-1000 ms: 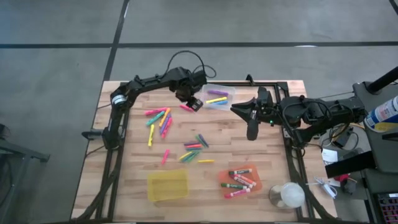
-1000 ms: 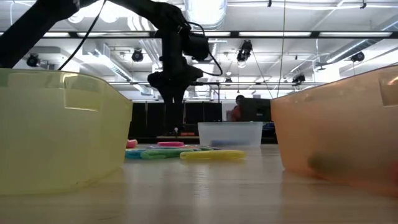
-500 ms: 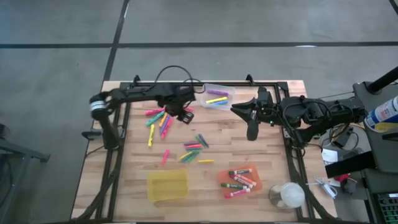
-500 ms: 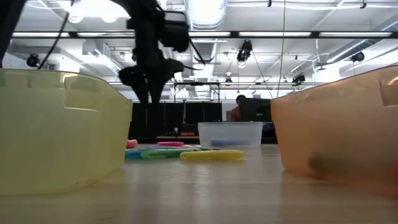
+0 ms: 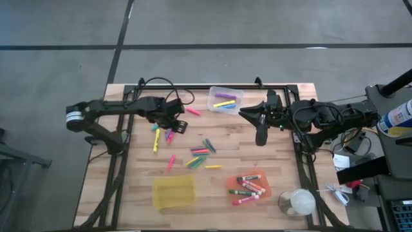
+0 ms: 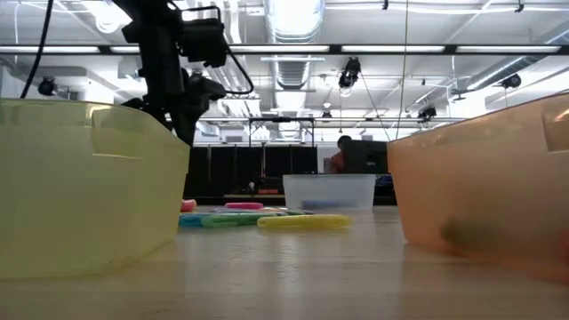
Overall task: Pick & Place Markers
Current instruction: Put the bottom pink highlighter pen into the transparent bin
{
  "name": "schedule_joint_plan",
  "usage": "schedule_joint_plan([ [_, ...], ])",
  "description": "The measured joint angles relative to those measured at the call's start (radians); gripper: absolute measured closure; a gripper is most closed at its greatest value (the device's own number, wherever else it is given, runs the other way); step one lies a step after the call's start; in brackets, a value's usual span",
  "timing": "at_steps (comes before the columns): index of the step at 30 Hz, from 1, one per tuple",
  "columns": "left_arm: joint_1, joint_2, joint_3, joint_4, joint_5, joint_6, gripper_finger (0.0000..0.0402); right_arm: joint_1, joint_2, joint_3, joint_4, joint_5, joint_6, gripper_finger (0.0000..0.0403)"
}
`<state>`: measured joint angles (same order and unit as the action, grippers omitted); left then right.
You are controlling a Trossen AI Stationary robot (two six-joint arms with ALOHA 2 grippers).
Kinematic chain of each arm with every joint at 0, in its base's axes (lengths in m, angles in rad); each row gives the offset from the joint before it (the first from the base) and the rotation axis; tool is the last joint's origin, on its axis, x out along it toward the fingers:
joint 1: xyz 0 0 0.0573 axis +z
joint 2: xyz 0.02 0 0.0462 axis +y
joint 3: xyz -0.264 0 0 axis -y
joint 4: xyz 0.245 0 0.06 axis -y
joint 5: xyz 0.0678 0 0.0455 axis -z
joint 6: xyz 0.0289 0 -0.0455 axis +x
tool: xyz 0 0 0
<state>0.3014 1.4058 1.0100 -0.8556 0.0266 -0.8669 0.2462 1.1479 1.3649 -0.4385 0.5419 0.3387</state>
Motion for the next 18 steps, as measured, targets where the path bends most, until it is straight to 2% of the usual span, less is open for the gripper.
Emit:
schedule_joint_plan([
  [9,-0.033,-0.001,0.004,0.06,0.005,0.027,0.0245,0.0,0.001,0.0,0.003,0.001,0.009,0.0346],
  [18,-0.048,0.002,0.001,0.065,0.005,0.101,0.0245,0.0,0.002,0.0,0.003,0.003,0.187,0.0346],
])
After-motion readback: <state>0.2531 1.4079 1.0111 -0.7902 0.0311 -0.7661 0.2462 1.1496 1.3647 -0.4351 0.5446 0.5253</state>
